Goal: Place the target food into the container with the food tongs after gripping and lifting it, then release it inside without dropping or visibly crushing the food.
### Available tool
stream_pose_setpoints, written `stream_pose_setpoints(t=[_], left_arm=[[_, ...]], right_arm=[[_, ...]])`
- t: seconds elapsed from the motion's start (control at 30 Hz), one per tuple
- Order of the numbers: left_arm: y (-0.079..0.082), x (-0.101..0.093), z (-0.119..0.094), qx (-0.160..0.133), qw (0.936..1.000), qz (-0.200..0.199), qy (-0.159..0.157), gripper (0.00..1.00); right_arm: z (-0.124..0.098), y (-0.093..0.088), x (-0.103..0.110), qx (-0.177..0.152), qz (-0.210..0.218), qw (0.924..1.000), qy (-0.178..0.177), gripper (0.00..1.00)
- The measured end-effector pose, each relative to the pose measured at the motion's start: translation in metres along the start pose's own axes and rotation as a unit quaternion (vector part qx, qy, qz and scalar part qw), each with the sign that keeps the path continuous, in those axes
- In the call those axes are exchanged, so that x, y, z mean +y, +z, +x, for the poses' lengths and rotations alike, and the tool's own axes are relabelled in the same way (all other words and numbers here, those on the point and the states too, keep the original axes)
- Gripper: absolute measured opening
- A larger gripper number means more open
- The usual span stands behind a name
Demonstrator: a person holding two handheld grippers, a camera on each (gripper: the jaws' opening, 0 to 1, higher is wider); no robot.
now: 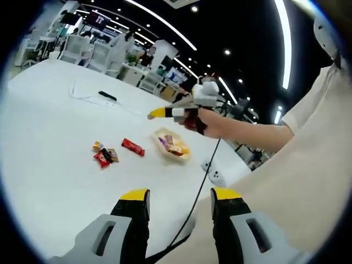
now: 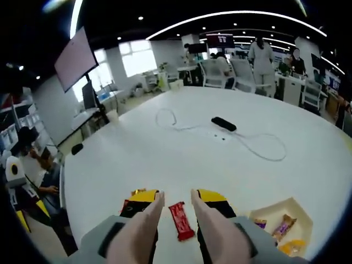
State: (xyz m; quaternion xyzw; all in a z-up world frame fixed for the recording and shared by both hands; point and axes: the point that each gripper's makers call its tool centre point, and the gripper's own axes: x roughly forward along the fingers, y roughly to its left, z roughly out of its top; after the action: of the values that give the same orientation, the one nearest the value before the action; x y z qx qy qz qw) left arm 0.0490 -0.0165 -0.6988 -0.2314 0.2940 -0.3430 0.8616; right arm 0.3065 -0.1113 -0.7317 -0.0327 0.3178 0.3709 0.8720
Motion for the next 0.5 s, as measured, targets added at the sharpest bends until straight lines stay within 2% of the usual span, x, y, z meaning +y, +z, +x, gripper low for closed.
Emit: stream_pose_setpoints(t=[0.2, 0.5], left_arm=[[-0.002, 0.006, -0.005, -0.004, 0.9998, -0.011, 0.015, 0.44], [0.000, 0.009, 0.002, -0.002, 0.9997, -0.017, 0.020, 0.44]], right_arm=[[0.016, 0.001, 0.011, 0.006, -0.004, 0.9998, 0.017, 0.26], [0.025, 0.004, 0.008, 0.006, 0.000, 0.9997, 0.023, 0.26]])
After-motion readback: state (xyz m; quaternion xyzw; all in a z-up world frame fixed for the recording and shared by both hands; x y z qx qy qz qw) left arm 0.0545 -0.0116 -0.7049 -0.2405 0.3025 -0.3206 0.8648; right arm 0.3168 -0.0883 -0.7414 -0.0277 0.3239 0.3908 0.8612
